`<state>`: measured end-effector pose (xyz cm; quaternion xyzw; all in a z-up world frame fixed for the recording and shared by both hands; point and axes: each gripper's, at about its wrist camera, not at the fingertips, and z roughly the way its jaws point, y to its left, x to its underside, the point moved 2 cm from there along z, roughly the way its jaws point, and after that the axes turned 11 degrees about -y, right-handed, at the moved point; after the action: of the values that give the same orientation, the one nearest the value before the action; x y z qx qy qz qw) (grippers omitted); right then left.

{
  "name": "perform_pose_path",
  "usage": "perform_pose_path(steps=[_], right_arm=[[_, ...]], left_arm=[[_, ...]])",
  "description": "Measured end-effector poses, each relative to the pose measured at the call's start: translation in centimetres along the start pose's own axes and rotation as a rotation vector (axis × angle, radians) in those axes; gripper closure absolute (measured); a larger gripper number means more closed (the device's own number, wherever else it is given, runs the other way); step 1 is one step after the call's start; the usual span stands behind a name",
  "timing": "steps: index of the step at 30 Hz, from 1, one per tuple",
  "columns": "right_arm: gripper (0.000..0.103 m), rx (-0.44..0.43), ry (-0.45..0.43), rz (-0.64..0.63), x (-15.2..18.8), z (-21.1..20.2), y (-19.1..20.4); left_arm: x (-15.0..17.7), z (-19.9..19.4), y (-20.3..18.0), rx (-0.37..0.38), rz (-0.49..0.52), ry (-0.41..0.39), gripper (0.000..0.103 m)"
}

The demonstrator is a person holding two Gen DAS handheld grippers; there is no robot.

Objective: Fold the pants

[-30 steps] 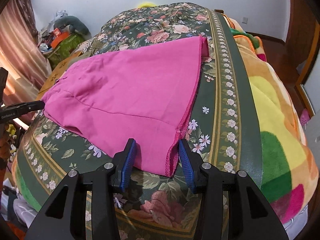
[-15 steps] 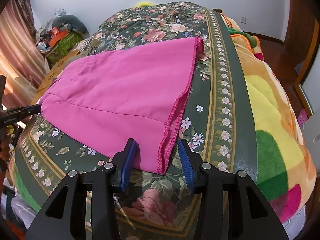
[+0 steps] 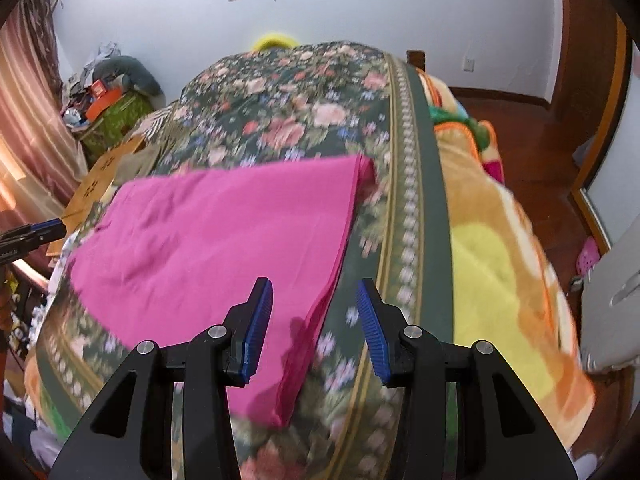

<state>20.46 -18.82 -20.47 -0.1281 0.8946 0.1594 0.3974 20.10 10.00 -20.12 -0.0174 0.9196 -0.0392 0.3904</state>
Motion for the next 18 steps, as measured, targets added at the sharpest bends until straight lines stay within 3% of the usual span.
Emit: perform_pose_path(steps=[9, 18], right_arm=[[0.063, 0.02, -0.017, 0.011, -3.9, 4.9, -1.9], [0.063, -0.019, 0.038, 0.093, -5.5, 10.8, -4.0]], left_arm=[[-3.5, 7.6, 2.4, -0.019, -0.055, 0.064, 0.06], [-4.0, 13.1, 3.1, -0.011, -0.092, 0.131, 0.06]])
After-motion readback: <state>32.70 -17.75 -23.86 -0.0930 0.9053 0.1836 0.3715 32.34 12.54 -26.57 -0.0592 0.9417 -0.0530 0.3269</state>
